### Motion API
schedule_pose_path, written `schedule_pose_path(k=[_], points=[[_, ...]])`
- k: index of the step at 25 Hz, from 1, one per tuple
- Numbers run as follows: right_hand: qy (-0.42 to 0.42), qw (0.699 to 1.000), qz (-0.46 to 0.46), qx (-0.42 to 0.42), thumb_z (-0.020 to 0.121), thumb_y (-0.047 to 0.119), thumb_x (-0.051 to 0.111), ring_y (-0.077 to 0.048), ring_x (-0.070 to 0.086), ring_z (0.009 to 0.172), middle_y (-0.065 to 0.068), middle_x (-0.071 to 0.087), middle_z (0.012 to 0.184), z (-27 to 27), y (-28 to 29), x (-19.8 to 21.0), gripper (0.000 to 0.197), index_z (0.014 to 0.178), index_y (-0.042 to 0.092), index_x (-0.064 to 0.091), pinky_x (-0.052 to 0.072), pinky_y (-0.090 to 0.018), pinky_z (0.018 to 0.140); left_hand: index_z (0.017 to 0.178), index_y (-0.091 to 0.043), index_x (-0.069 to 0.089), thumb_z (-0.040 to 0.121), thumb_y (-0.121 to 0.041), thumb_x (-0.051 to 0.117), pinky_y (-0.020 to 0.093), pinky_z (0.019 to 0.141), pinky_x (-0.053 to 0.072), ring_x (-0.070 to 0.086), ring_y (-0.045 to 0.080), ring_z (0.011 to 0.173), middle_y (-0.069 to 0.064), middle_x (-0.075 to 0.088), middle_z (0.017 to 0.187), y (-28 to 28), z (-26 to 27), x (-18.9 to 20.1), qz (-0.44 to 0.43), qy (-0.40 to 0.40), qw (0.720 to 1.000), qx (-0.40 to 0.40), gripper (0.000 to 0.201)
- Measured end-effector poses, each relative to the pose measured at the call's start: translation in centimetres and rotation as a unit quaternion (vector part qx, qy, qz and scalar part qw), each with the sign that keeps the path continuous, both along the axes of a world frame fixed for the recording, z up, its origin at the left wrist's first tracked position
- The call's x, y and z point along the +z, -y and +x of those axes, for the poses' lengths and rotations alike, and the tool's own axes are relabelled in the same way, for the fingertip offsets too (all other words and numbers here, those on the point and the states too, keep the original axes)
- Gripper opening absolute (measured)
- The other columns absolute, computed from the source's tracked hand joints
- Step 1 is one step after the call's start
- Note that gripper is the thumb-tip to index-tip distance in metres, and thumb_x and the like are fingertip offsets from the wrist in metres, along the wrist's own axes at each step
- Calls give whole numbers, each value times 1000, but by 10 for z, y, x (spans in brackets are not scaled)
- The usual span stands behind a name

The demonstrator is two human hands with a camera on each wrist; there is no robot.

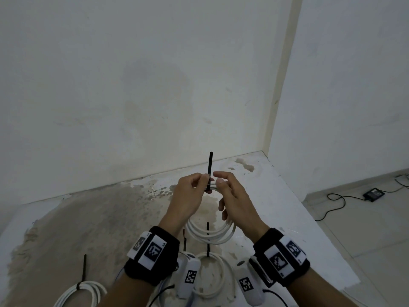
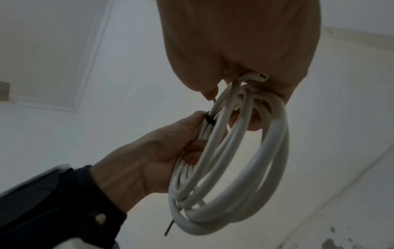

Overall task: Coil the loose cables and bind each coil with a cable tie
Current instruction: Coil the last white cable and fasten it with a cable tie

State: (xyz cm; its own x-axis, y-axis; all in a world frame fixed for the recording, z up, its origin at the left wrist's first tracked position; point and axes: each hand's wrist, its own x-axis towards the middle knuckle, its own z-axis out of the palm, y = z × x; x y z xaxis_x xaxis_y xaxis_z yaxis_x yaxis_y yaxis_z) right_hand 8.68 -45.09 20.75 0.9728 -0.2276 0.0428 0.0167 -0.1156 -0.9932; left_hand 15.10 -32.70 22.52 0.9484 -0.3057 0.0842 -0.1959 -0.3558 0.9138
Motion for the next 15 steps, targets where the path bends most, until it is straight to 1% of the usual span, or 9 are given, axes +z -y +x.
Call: schedule_pose_path(k=[2, 4, 5, 6, 8, 10, 12, 13, 15], points=[[-7, 1000, -11, 18, 106, 35, 41, -16, 64, 67, 1, 70, 103, 3, 4, 4, 26, 121, 29, 61, 53, -27, 56, 91, -12, 74, 100, -25, 50, 9, 46, 34, 53, -5, 44, -3, 69, 68, 1, 1, 5, -11, -18, 1000, 1, 29], [-13, 997, -46, 53, 107, 35, 37, -12, 71, 78, 1, 74, 99, 4, 11, 10, 31, 120, 26, 64, 52, -17, 66, 84, -15, 74, 99, -26, 52, 15, 45, 34, 46, -1, 39, -6, 65, 60, -1, 3, 7, -29, -51, 998, 11, 29], [-14, 996, -59, 61, 107, 35, 36, -11, 73, 81, -1, 76, 98, 5, 14, 13, 32, 120, 26, 64, 52, -16, 69, 81, -16, 74, 99, -28, 52, 18, 45, 33, 42, 1, 39, -4, 64, 59, -1, 4, 7, -37, -70, 997, 13, 31], [-16, 996, -63, 54, 107, 35, 35, -13, 74, 80, -1, 76, 98, 6, 15, 16, 31, 120, 26, 62, 54, -20, 68, 80, -16, 74, 98, -30, 52, 20, 44, 32, 39, 7, 40, 0, 65, 61, -2, 4, 7, -42, -89, 995, 10, 32], [-14, 999, -44, 19, 107, 35, 38, -17, 73, 73, -3, 72, 100, 9, 13, 18, 28, 122, 25, 58, 58, -29, 58, 82, -15, 75, 97, -34, 53, 22, 41, 31, 35, 10, 42, 4, 66, 67, -1, 2, 7, -40, -121, 992, -10, 33], [2, 1000, -27, -15, 106, 30, 40, -14, 67, 66, -10, 67, 102, 12, 7, 15, 25, 117, 19, 59, 51, -23, 47, 83, -11, 74, 96, -35, 54, 21, 41, 29, 33, 11, 44, 4, 62, 65, 2, -1, 7, -43, -137, 989, -24, 34], [15, 999, -8, -42, 106, 26, 43, -7, 62, 61, -14, 64, 104, 13, 3, 11, 23, 108, 12, 61, 42, -12, 44, 83, -11, 75, 96, -36, 56, 21, 42, 28, 32, 11, 44, -2, 60, 60, 4, -4, 7, -47, -147, 988, -26, 34], [18, 999, 3, -50, 105, 24, 46, -5, 61, 58, -15, 64, 102, 12, 2, 9, 22, 103, 10, 62, 39, -10, 43, 84, -12, 75, 95, -37, 56, 21, 42, 27, 31, 11, 44, -4, 59, 59, 4, -5, 7, -47, -153, 987, -26, 34], [21, 998, 19, -60, 103, 23, 52, -7, 62, 54, -14, 65, 96, 11, 3, 6, 20, 96, 7, 63, 39, -13, 40, 85, -13, 77, 95, -38, 57, 21, 42, 26, 29, 10, 43, -3, 52, 56, 1, -8, 5, -41, -167, 985, -33, 34]])
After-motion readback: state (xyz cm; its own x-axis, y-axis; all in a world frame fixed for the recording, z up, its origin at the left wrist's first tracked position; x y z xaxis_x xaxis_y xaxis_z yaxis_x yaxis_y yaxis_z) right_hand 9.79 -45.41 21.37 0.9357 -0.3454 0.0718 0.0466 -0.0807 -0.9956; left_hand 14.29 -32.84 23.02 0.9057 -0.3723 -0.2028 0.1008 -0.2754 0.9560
